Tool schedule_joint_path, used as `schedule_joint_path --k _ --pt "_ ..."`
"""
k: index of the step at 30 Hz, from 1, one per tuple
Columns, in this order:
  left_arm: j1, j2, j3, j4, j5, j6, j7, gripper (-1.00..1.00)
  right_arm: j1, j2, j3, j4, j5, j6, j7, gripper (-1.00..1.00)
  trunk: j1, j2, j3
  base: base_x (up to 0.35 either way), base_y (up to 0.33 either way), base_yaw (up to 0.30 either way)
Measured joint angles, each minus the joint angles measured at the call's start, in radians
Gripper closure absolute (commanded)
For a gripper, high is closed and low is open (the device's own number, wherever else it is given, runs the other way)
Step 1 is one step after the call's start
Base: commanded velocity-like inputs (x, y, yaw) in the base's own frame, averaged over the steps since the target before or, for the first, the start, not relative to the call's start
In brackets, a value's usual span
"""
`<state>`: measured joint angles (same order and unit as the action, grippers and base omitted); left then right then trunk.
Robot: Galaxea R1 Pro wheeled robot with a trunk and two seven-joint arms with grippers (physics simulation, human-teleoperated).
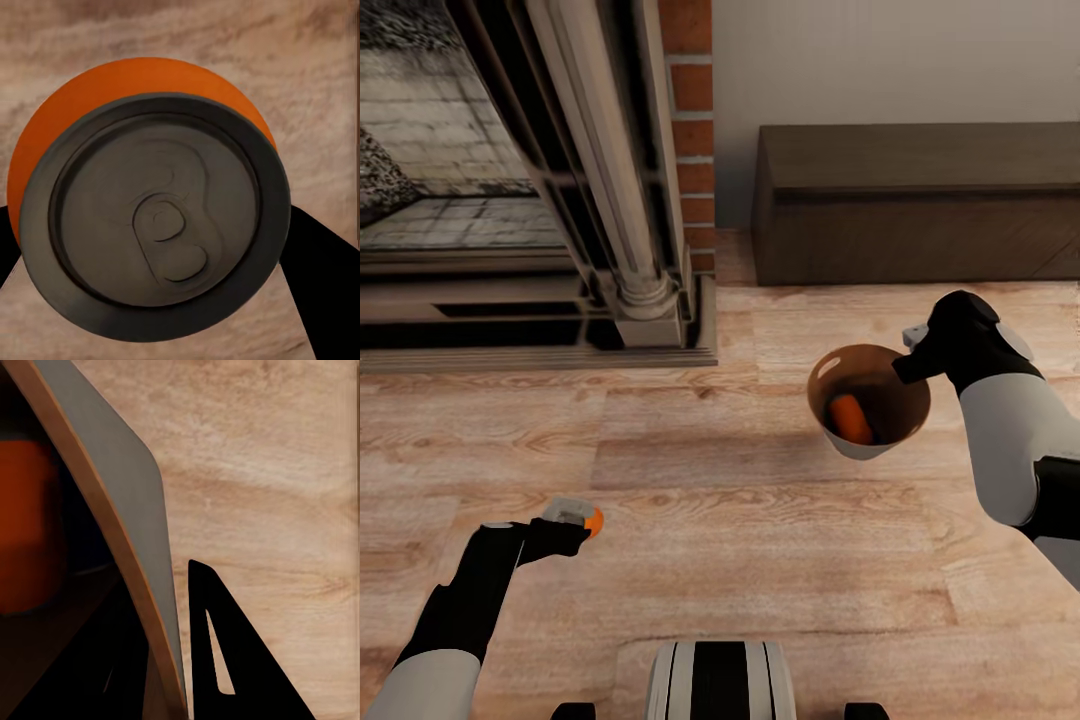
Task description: Put the three can of soda from the living room inside the tash can in the kitchen.
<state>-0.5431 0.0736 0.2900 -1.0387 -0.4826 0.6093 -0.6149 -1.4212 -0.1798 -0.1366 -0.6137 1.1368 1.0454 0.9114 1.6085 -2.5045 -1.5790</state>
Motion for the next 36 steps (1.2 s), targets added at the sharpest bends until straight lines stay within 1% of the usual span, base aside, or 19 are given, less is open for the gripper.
schedule_joint_path --k 10,12,14,15,17,18,19,20,21,22,24,25,26,28,30,32,33,35,36 --pt "0.0 0.0 -0.001 -0.009 0.001 0.01 -0.009 1.0 0.026 0.006 -0.001 0.003 -0.001 -0.001 0.001 1.0 -0.004 0.002 0.039 0.0 0.0 0.0" --pt "-0.001 0.0 -0.002 -0.01 0.0 0.02 -0.012 1.0 0.034 0.01 0.0 0.004 -0.007 0.0 0.001 1.0 -0.005 0.003 0.046 0.0 0.0 0.0" --pt "-0.003 0.0 -0.003 -0.011 0.002 0.061 -0.028 1.0 0.045 0.016 0.0 0.004 -0.009 -0.002 0.006 1.0 -0.006 0.003 0.054 0.0 0.0 0.0" --pt "-0.004 0.0 -0.005 -0.011 0.005 0.08 -0.062 1.0 0.048 0.027 0.0 0.003 0.001 -0.01 0.013 1.0 -0.007 0.004 0.058 0.0 0.0 0.0" --pt "-0.006 0.001 -0.007 -0.012 0.004 0.092 -0.106 1.0 0.049 0.041 -0.004 0.003 -0.023 0.001 0.024 1.0 -0.008 0.004 0.066 0.0 0.0 0.0" --pt "-0.008 0.002 -0.008 -0.013 0.005 0.105 -0.15 1.0 0.052 0.056 -0.005 0.003 -0.019 -0.001 0.029 1.0 -0.008 0.004 0.07 0.0 0.0 0.0" --pt "-0.009 0.004 -0.009 -0.013 0.002 0.114 -0.173 1.0 0.055 0.064 -0.007 0.004 -0.029 0.002 0.033 1.0 -0.009 0.004 0.073 0.0 0.0 0.0" --pt "-0.012 0.007 -0.01 -0.016 0.004 0.139 -0.215 1.0 0.061 0.078 -0.007 0.003 -0.023 0.0 0.034 1.0 -0.012 0.011 0.077 0.0 0.0 0.0" --pt "-0.015 0.01 -0.012 -0.026 0.005 0.162 -0.26 1.0 0.069 0.092 -0.008 0.003 -0.018 -0.001 0.036 1.0 -0.016 0.018 0.08 0.0 0.0 0.0" --pt "-0.016 0.012 -0.012 -0.035 0.002 0.17 -0.284 1.0 0.074 0.099 -0.01 0.002 -0.027 0.002 0.038 1.0 -0.02 0.025 0.083 0.0 0.0 0.0" --pt "-0.02 0.018 -0.014 -0.094 0.001 0.208 -0.38 1.0 0.096 0.113 -0.01 0.004 -0.026 0.002 0.039 1.0 -0.028 0.039 0.089 0.0 0.0 0.0" --pt "-0.021 0.025 -0.014 -0.131 -0.002 0.239 -0.426 1.0 0.109 0.117 -0.011 0.005 -0.023 0.002 0.04 1.0 -0.031 0.046 0.092 0.0 0.0 0.0" --pt "-0.023 0.032 -0.015 -0.151 -0.006 0.256 -0.449 1.0 0.116 0.118 -0.011 0.001 -0.021 0.002 0.04 1.0 -0.035 0.053 0.095 0.0 0.0 0.0" --pt "-0.035 0.069 -0.014 -0.222 -0.007 0.321 -0.527 1.0 0.134 0.122 -0.011 0.001 -0.011 -0.003 0.04 1.0 -0.043 0.067 0.102 0.0 0.0 0.0" --pt "-0.043 0.089 -0.014 -0.262 -0.007 0.359 -0.561 1.0 0.143 0.125 -0.012 0.0 -0.011 -0.006 0.041 1.0 -0.051 0.081 0.108 0.0 0.0 0.0" --pt "-0.073 0.118 -0.015 -0.322 -0.004 0.422 -0.622 1.0 0.17 0.128 -0.012 0.003 -0.016 -0.001 0.042 1.0 -0.058 0.095 0.114 0.0 0.0 0.0" --pt "-0.084 0.123 -0.015 -0.335 -0.005 0.433 -0.639 1.0 0.176 0.129 -0.012 0.001 -0.017 0.001 0.042 1.0 -0.062 0.102 0.117 0.0 0.0 0.0" --pt "-0.118 0.136 -0.016 -0.356 -0.007 0.438 -0.692 1.0 0.191 0.134 -0.012 0.001 -0.013 -0.002 0.042 1.0 -0.07 0.116 0.124 0.0 0.0 0.0" --pt "-0.145 0.146 -0.019 -0.362 -0.006 0.438 -0.742 1.0 0.2 0.142 -0.012 0.001 -0.006 -0.009 0.041 1.0 -0.074 0.123 0.127 0.0 0.0 0.0"
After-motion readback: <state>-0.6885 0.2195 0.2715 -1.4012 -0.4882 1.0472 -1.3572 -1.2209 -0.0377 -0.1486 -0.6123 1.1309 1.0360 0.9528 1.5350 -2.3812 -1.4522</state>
